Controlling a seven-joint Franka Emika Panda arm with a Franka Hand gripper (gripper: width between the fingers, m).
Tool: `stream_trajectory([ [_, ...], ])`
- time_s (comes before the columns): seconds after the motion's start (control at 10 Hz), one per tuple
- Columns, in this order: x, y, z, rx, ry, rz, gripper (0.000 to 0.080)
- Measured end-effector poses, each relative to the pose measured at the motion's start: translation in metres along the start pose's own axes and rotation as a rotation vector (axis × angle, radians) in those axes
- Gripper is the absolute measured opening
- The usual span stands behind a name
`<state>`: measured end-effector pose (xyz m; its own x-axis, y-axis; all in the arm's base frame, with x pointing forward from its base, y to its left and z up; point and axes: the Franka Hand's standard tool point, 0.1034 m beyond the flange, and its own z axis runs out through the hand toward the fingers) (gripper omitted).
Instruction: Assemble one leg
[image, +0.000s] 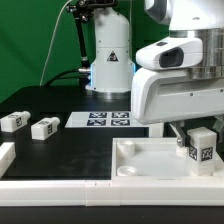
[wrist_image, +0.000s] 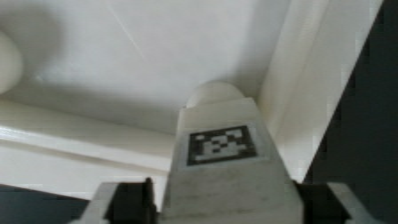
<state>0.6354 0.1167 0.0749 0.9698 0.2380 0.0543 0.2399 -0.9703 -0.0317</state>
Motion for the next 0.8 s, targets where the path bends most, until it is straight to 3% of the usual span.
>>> stream_trajectory([
  [0.4, -0.0001, -0.0001, 0.0002, 0.001, 0.000, 0.029, 0.0291],
  [0.5, -0.0010, -0.0032, 0.0005, 0.010, 0.005, 0.232, 0.0291],
  [0.7, -0.0050, -0.0069, 0.0008, -0.021, 0.012, 0.532, 0.0291],
  [0.8, -0.0050, -0.0056, 0.0014, -0.007, 0.013, 0.613, 0.0291],
])
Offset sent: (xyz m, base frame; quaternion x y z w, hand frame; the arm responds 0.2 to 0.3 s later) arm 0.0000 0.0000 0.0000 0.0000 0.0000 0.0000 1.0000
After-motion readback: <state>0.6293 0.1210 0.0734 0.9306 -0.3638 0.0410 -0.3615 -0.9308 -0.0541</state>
